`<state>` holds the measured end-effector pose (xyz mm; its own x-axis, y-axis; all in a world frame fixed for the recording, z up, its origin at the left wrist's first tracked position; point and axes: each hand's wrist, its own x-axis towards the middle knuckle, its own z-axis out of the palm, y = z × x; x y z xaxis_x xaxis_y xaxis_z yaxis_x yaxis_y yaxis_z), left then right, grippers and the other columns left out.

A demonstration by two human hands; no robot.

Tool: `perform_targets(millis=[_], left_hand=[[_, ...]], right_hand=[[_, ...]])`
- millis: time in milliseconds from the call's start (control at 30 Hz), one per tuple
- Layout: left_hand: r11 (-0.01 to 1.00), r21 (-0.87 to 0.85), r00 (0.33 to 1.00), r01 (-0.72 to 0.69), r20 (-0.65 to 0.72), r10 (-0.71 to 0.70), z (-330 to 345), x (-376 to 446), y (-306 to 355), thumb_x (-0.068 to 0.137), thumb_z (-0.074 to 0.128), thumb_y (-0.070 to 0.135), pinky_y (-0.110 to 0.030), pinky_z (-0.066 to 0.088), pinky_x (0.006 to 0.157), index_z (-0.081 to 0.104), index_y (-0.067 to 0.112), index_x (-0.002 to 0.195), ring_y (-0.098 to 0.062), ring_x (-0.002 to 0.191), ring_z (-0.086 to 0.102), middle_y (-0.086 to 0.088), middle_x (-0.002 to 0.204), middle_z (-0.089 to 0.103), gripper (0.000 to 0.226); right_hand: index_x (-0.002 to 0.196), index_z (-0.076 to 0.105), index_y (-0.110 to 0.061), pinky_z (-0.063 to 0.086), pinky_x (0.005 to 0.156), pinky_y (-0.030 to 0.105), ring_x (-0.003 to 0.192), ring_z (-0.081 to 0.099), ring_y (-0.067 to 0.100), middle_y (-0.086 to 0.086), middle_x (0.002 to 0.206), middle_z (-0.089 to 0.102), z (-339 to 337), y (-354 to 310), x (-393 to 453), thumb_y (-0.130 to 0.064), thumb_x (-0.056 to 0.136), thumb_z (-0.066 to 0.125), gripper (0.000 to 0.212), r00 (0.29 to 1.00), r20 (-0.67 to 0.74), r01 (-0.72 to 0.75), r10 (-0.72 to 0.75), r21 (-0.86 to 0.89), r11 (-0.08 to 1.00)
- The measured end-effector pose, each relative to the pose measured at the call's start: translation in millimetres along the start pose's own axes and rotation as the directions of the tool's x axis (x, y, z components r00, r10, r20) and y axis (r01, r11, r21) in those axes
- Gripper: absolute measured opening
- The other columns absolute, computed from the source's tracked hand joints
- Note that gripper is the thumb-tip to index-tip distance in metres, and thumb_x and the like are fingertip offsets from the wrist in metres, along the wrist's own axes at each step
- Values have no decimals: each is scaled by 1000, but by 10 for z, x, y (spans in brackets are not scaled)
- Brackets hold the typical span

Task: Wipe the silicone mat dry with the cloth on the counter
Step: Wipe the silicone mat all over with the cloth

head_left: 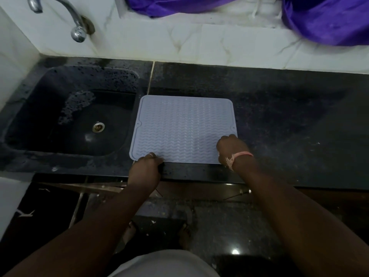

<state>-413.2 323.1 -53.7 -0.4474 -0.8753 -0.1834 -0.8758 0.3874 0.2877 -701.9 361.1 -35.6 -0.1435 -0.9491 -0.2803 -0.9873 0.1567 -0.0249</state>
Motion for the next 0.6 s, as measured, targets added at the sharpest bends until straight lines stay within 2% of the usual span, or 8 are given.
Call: perform_targets(millis=[133, 233, 433, 600], left_hand=[[1000, -18, 1000, 0, 8, 1, -8, 3, -26, 80, 60, 3, -38, 54, 87, 70, 23, 123, -25, 107, 62, -1, 119, 62, 48], [1000, -28, 1000, -6, 5, 6, -13, 4, -46, 81, 60, 3, -39, 54, 88, 70, 24, 123, -25, 107, 62, -1, 120, 62, 48], [997, -72, 1000, -20, -1, 20, -22, -13, -111, 85, 57, 5, -39, 54, 92, 67, 27, 127, -24, 111, 61, 2, 125, 62, 49], [983, -182, 1000, -7, 11, 9, -20, -7, -232, 82, 58, 6, -36, 52, 96, 66, 27, 128, -22, 115, 61, 3, 130, 64, 51]], right_hand=[[85, 60, -9, 47, 75, 32, 98, 55, 25, 7, 90, 57, -9, -215, 71, -3, 84, 61, 6, 998, 14, 59, -60, 31, 998], [90, 63, -6, 46, 74, 31, 100, 55, 25, 9, 95, 61, -9, -412, 154, -2, 83, 62, 8, 994, 17, 105, -105, 29, 994], [100, 70, -6, 50, 83, 33, 106, 54, 25, 9, 105, 63, 19, -686, 314, -3, 84, 61, 18, 984, 30, 176, -177, 53, 983], [96, 72, -6, 49, 82, 31, 104, 56, 26, 8, 104, 64, 14, -919, 413, -5, 86, 59, 16, 974, 19, 225, -227, 75, 971]])
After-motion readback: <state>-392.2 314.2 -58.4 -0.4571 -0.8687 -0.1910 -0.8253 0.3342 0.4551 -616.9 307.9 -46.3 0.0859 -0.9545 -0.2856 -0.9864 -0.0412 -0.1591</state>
